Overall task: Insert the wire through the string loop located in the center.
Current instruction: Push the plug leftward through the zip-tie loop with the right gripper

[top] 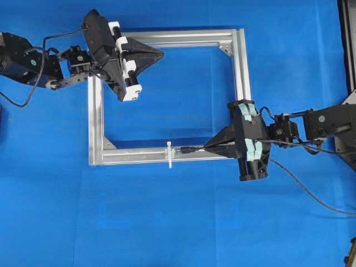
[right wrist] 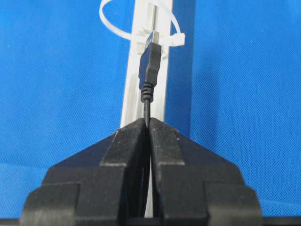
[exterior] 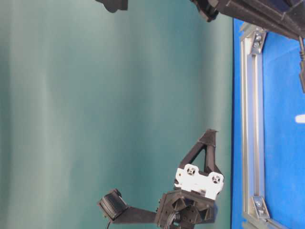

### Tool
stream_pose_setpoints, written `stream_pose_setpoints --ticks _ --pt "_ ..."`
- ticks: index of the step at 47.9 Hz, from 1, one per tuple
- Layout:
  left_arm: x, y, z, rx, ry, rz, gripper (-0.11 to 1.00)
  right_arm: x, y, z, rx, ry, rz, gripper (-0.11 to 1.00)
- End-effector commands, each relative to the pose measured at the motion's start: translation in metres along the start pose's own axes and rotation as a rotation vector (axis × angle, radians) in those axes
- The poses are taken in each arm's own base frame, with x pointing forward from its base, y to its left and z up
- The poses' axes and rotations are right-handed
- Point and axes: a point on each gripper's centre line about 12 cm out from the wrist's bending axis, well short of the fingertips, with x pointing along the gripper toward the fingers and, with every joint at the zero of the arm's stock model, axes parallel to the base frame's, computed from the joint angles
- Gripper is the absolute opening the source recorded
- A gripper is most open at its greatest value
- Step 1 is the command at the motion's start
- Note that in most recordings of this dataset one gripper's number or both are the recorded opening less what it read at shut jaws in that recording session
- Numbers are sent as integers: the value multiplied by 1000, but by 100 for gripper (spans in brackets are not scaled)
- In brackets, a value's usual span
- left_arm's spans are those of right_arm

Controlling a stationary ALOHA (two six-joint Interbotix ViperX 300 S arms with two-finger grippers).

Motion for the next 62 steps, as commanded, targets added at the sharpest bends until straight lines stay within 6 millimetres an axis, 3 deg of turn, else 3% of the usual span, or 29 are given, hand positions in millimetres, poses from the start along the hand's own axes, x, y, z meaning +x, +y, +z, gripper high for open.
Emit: stream_pose_setpoints --ticks 1,39,62 --pt "-2 0 16 -2 -46 -2 0 -3 1 11 4 -40 3 -3" --pt "-2 -1 16 0 -47 -4 0 1 1 14 4 -46 3 -3" --pt "-2 0 17 -1 -52 -3 0 40 4 32 4 -49 4 -3"
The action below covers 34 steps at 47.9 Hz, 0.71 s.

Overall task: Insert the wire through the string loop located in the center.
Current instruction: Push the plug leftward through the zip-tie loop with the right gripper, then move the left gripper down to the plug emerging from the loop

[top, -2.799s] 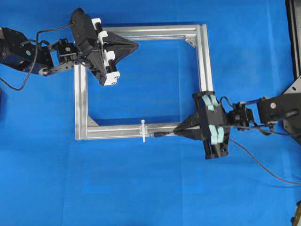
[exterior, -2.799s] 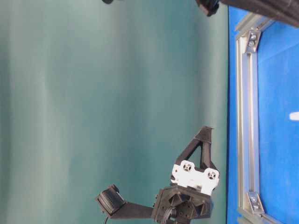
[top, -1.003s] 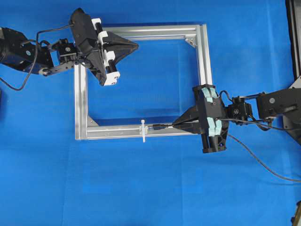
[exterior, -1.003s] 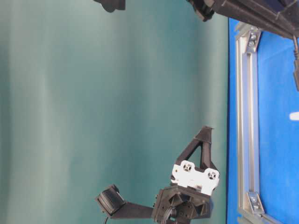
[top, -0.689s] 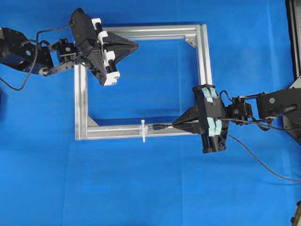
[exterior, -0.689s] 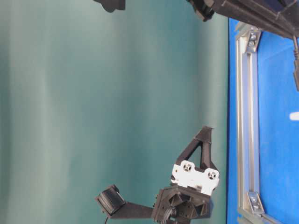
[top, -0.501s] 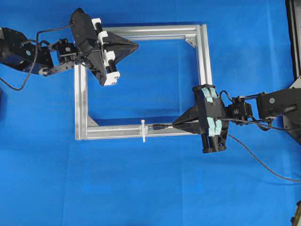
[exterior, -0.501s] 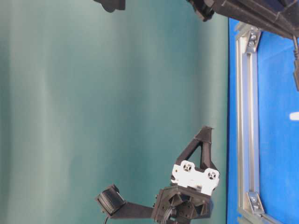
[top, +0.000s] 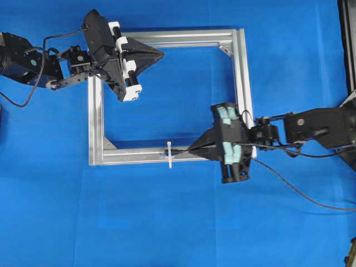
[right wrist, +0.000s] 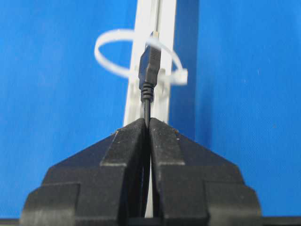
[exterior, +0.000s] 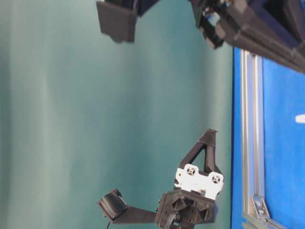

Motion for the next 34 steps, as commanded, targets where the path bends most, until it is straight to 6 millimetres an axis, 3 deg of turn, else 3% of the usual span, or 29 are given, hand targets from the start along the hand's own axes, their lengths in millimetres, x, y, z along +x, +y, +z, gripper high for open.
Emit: stream_pose_setpoints --ticks 1,13,34 --pt "-2 0 17 1 -51 -3 0 6 1 17 6 -46 2 -3" --pt "-1 -1 17 2 -54 -4 0 21 2 25 7 -54 3 -3" --pt "-1 -1 18 3 -55 -4 0 21 2 23 7 -48 2 -3"
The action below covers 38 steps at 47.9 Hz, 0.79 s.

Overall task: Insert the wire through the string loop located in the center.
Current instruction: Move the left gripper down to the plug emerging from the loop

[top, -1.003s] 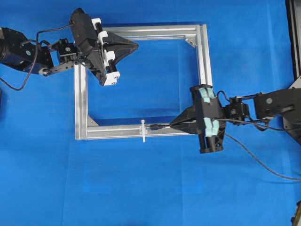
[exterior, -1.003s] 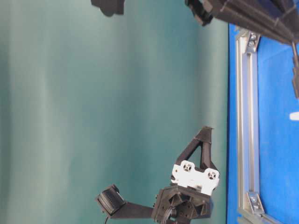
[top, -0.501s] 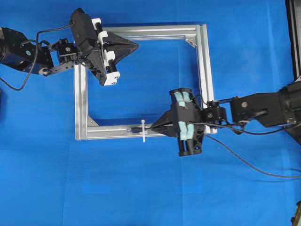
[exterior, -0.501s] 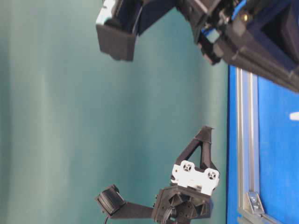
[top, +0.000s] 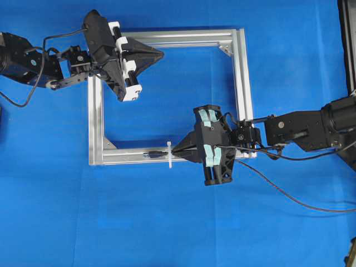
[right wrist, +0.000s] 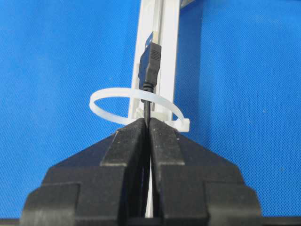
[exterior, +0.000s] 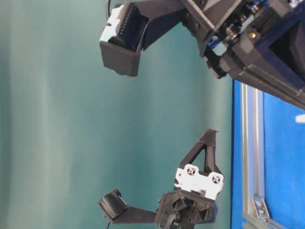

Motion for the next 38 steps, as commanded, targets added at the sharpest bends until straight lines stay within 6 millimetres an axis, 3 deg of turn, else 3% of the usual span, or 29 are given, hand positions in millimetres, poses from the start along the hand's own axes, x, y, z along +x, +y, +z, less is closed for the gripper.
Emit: stream_pose_setpoints --ticks 1,18,30,38 --pt "-1 -1 18 1 -55 -4 0 -1 0 10 6 -32 1 -3" --pt "-3 -13 15 1 -48 -36 0 -1 1 11 4 -35 2 -3" --pt "-9 -45 12 7 -40 -120 0 -1 1 11 4 -35 2 -3" --pt "-25 -73 13 20 -44 -201 0 -1 1 11 4 -34 2 -3"
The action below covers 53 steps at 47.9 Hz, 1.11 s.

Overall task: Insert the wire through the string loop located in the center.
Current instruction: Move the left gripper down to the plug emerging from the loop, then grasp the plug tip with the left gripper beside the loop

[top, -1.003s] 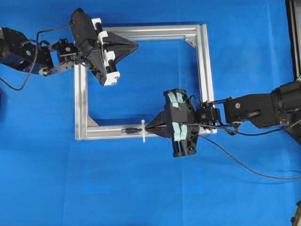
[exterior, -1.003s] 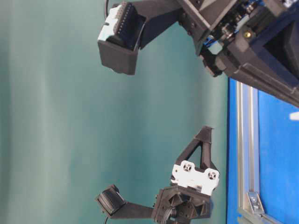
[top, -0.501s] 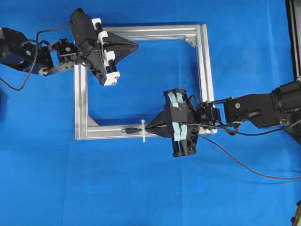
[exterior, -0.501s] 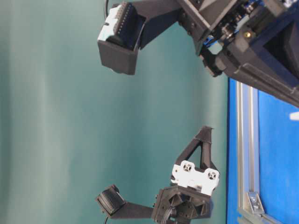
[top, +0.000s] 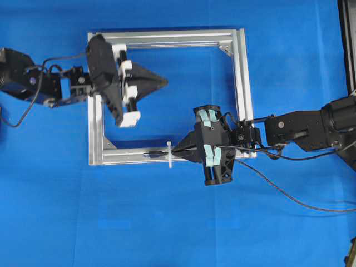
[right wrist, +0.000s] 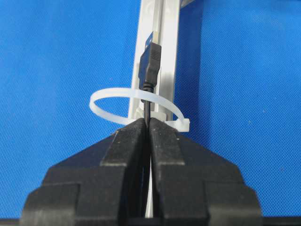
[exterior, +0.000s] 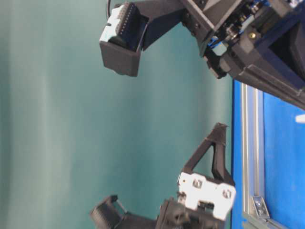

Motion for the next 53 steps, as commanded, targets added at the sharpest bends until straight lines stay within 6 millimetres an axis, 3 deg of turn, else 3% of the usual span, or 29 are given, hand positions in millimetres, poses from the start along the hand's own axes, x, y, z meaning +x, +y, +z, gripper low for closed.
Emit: stream_pose_setpoints --ticks 1,24,53 --pt "-7 -17 16 7 -53 -47 0 -1 1 11 3 -34 2 -3" --pt "-40 -88 14 20 -42 -255 0 -1 1 10 3 -32 2 -3" --pt "-36 -94 10 43 14 -267 0 -1 1 9 2 -31 3 -3"
